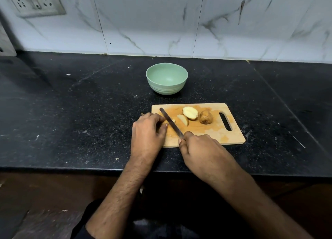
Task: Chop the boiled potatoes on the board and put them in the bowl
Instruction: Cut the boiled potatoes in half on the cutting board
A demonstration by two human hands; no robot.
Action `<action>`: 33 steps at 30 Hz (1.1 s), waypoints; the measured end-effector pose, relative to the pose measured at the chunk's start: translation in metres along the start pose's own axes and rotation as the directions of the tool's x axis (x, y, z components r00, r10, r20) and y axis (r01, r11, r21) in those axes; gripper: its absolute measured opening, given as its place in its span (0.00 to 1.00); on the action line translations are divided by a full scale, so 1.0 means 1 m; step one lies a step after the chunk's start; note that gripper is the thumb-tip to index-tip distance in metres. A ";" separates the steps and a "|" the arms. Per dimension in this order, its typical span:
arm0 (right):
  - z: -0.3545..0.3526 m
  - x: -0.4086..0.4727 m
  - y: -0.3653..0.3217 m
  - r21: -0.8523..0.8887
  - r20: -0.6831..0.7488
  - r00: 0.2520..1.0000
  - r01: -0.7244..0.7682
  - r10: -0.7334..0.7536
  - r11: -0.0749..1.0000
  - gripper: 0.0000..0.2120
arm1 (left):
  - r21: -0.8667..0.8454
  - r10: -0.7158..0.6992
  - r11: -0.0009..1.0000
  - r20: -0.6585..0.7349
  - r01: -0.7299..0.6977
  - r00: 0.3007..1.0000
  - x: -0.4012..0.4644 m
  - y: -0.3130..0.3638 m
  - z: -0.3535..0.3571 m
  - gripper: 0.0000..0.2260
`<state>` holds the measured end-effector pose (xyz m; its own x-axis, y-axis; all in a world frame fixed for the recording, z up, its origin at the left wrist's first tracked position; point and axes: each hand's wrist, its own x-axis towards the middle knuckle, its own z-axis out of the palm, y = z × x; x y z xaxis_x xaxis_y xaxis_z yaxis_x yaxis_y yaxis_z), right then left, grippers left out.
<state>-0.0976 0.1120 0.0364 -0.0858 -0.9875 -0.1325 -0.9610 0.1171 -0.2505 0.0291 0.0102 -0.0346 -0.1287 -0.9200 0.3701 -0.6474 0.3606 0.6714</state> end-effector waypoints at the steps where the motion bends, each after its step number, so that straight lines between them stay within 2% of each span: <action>1: 0.001 0.001 -0.001 -0.006 -0.001 1.000 0.006 -0.006 1.000 0.16 | 0.012 0.002 1.000 -0.003 -0.002 1.000 0.000 0.001 0.001 0.05; 12: 0.017 0.006 -0.003 -0.053 -0.033 0.999 -0.003 0.002 0.999 0.12 | 0.013 0.012 1.000 -0.014 -0.012 1.000 0.001 0.002 0.000 0.03; 19: 0.015 0.033 -0.005 -0.061 0.105 0.993 -0.040 0.046 0.997 0.14 | 0.022 0.032 0.999 -0.010 -0.032 0.999 0.000 0.002 0.000 0.02; 24: 0.012 0.031 0.000 -0.048 0.177 0.982 -0.059 0.067 0.997 0.14 | -0.030 -0.011 0.999 -0.023 0.010 1.000 0.000 0.000 0.001 0.03; 28: 0.008 0.009 0.009 -0.041 0.188 0.981 -0.032 0.039 0.999 0.12 | 0.061 0.008 0.998 -0.034 -0.006 0.999 -0.002 0.001 0.004 0.02; 33: 0.003 -0.012 0.017 -0.024 0.221 0.974 -0.041 0.045 0.999 0.14 | 0.147 0.018 0.989 -0.048 -0.010 0.999 -0.003 0.006 0.003 0.03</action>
<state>-0.1118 0.1259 0.0306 -0.0689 -0.9335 -0.3520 -0.9626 0.1549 -0.2223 0.0237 0.0145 -0.0338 -0.1040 -0.9052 0.4120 -0.7494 0.3437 0.5659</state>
